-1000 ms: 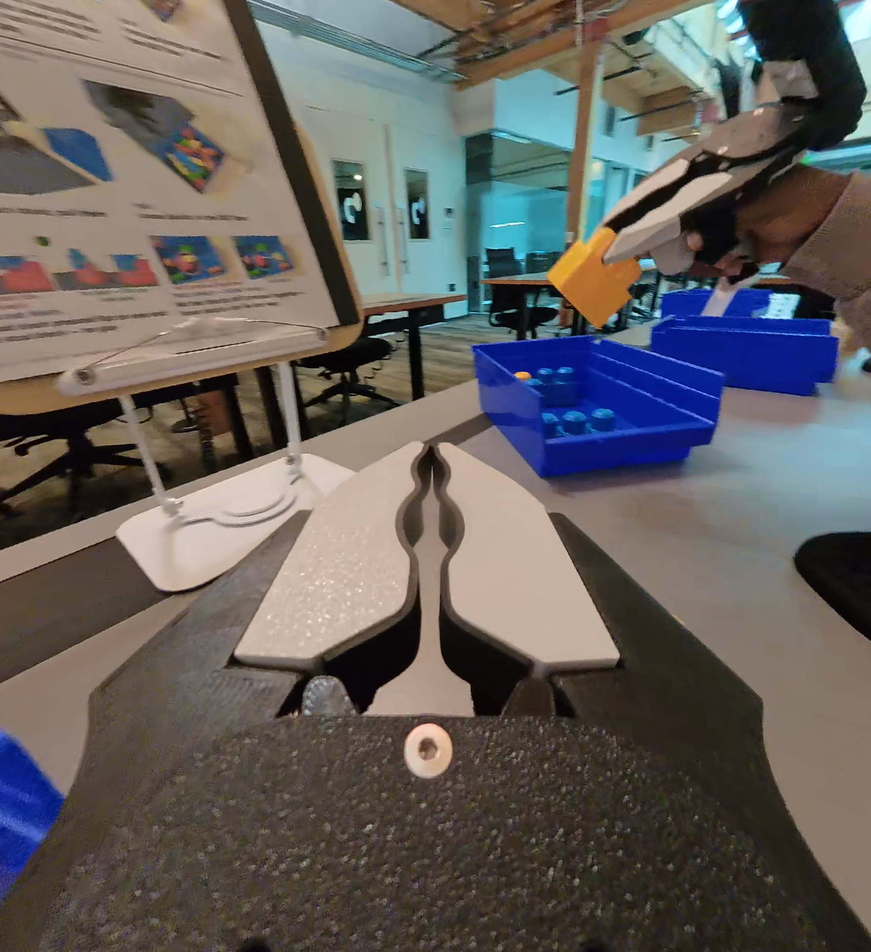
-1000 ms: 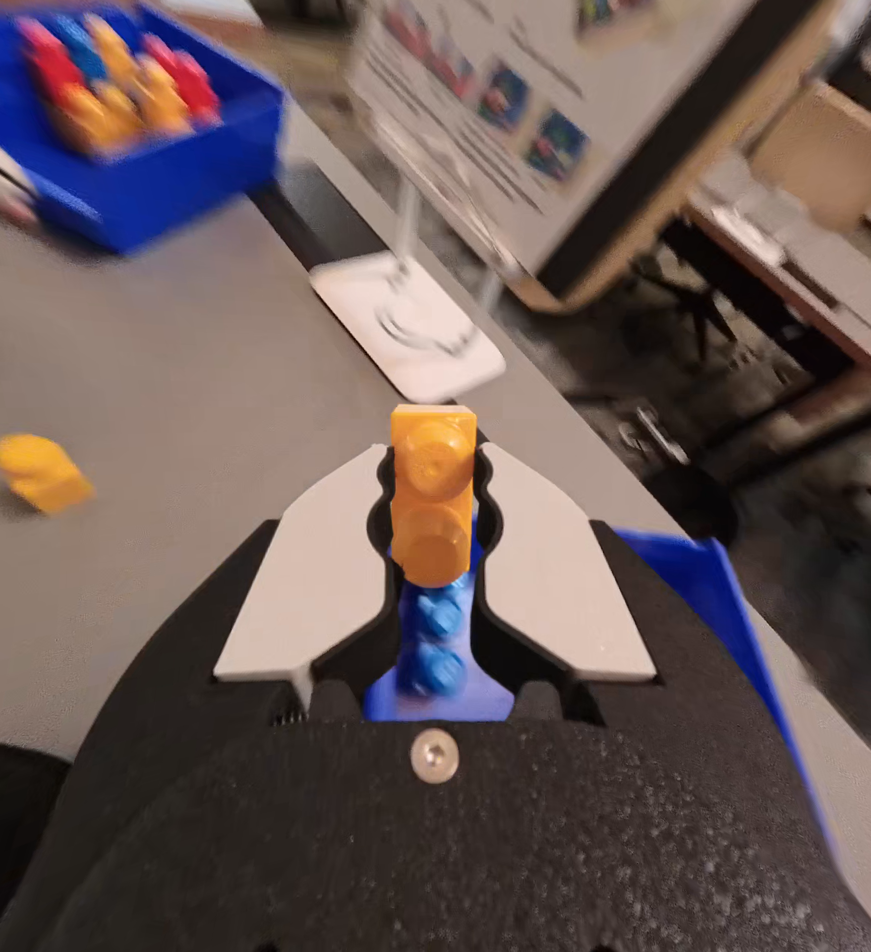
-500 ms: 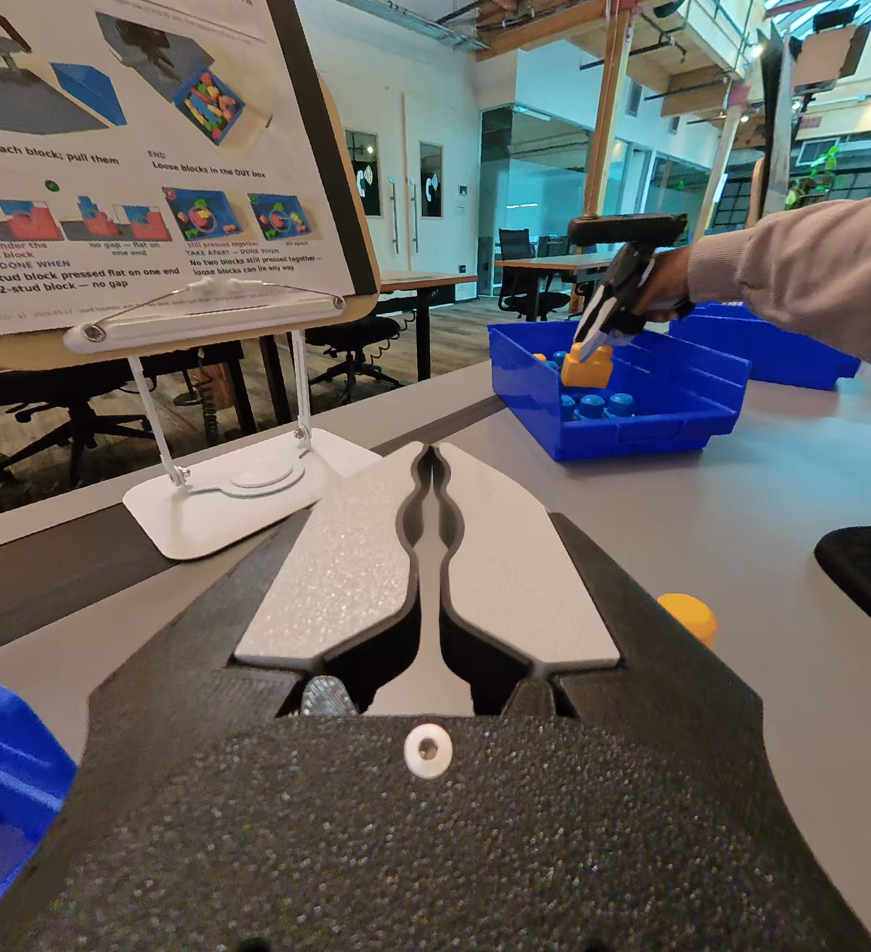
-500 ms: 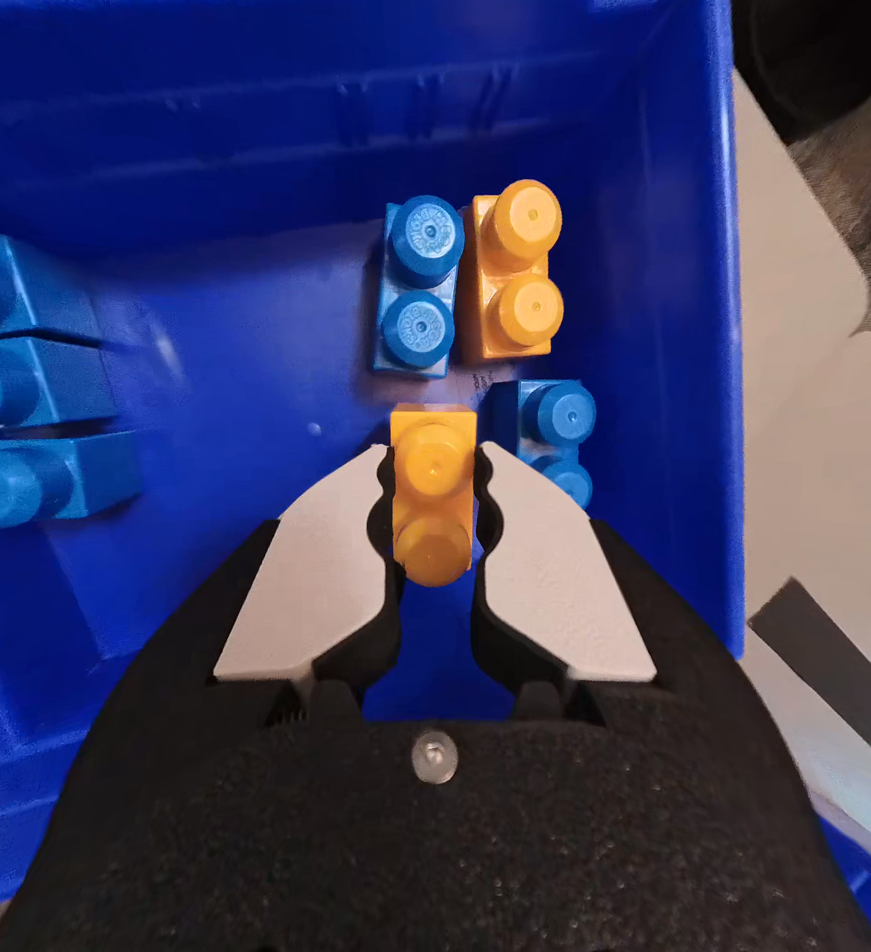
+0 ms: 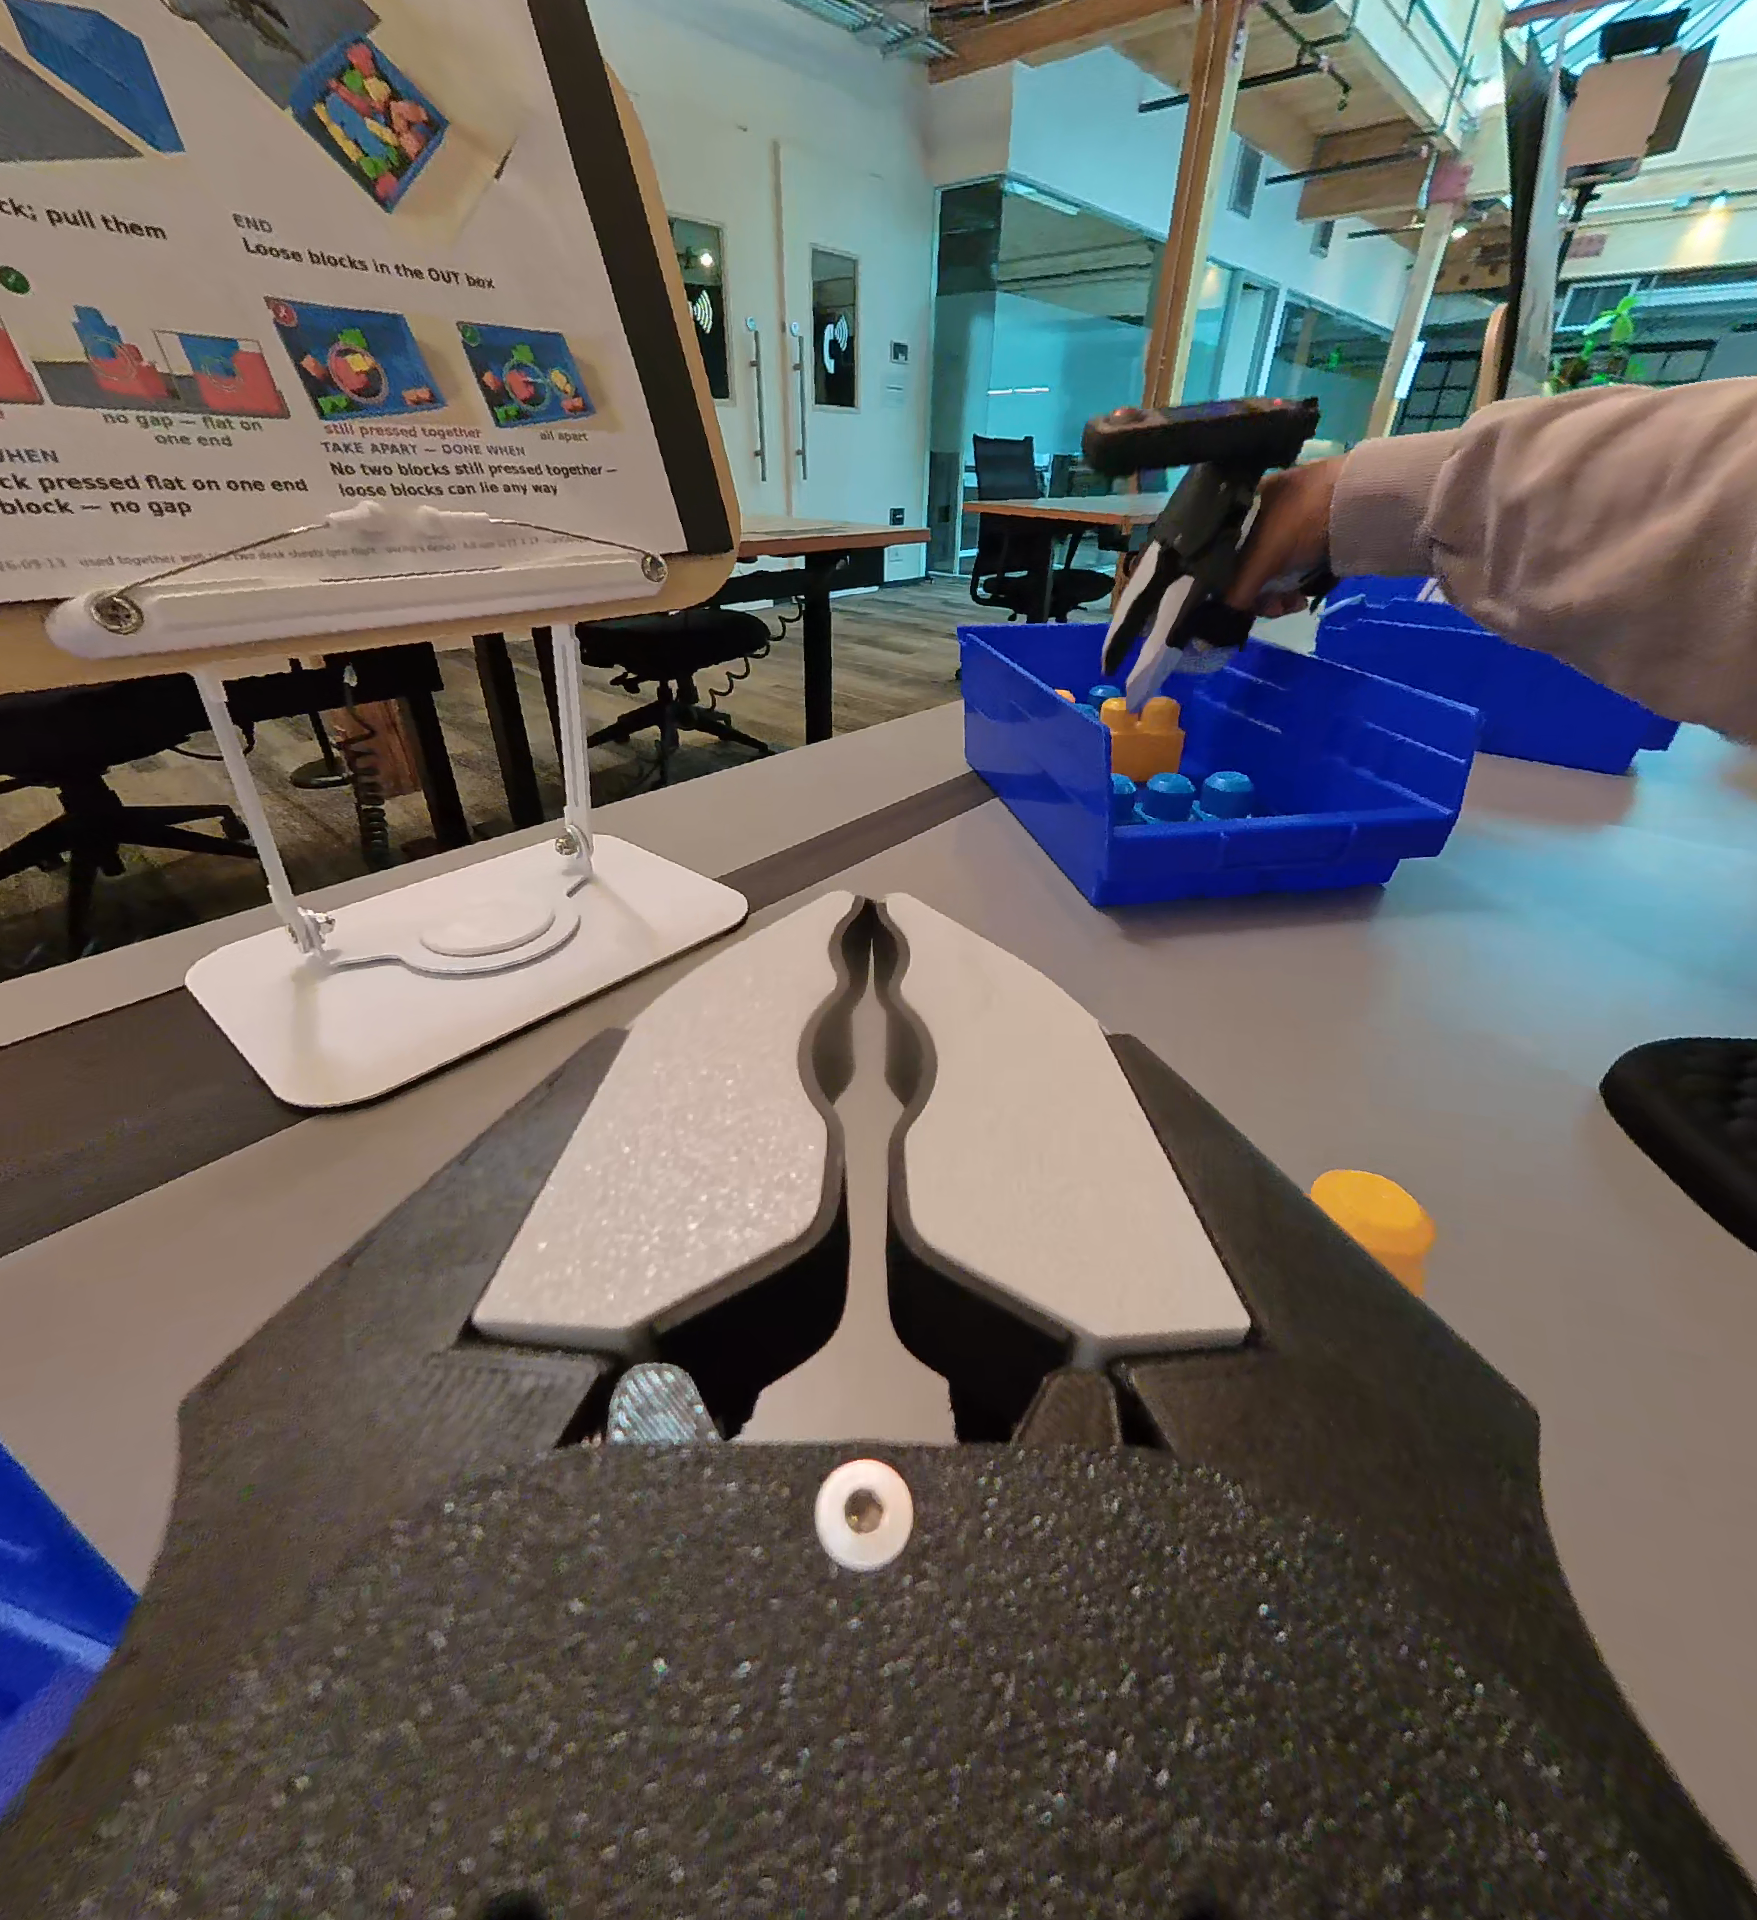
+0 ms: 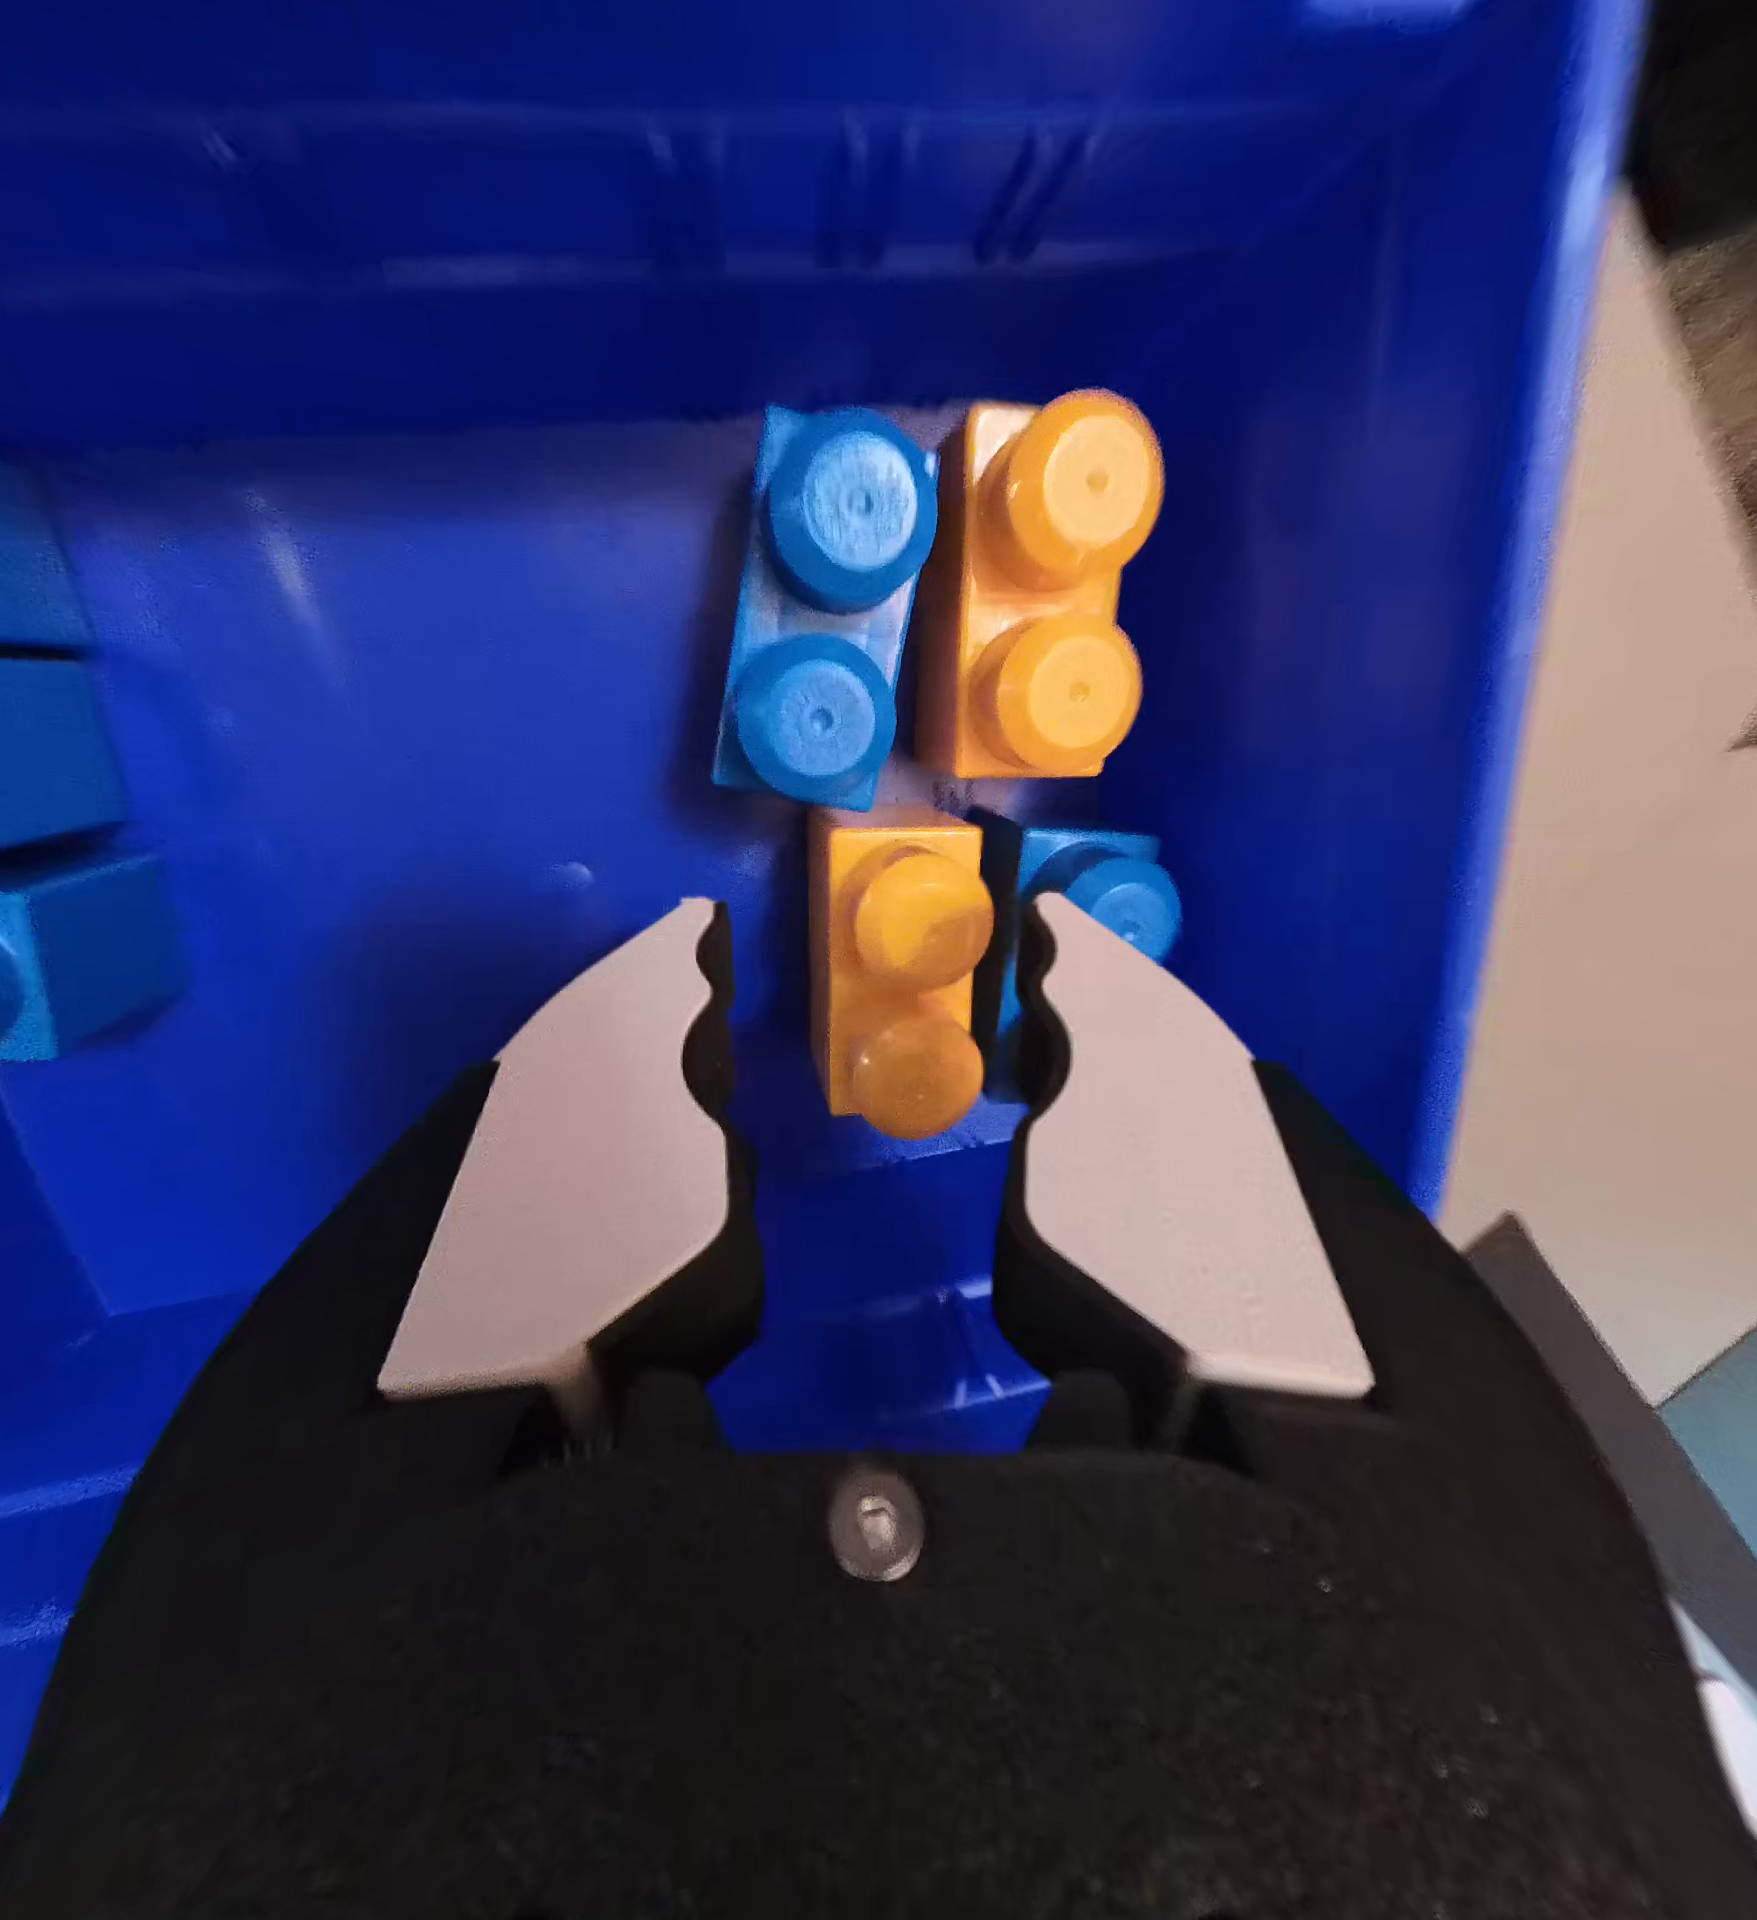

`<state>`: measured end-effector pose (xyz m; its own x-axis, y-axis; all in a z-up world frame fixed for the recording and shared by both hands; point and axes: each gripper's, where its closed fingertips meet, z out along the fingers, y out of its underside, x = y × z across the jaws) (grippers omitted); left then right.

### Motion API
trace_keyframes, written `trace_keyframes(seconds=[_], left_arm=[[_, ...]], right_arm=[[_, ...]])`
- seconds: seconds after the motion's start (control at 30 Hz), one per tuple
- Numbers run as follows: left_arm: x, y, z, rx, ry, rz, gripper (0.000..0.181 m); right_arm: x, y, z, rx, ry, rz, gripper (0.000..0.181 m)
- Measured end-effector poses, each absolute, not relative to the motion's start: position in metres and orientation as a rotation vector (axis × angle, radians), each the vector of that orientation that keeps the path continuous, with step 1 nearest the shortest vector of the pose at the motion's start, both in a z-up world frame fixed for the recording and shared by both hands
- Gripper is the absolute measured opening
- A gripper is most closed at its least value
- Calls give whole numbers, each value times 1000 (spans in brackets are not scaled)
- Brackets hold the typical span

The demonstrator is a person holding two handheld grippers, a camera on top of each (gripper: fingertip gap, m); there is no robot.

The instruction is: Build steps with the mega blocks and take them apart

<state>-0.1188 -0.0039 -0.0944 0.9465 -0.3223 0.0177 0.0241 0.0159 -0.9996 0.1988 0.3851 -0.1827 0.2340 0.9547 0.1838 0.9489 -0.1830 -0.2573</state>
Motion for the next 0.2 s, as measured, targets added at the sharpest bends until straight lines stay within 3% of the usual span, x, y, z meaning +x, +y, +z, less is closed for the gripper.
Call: trace_keyframes(seconds=[0.07, 0.2], left_arm=[[-119, -4, -93, -1532, 237, -270, 0], [-122, -5, -90, -1529, 225, -244, 0]], right_arm=[[183, 381, -159, -2102, -1732, 48, 56], [134, 336, -102, -1833, -1693, 144, 54]])
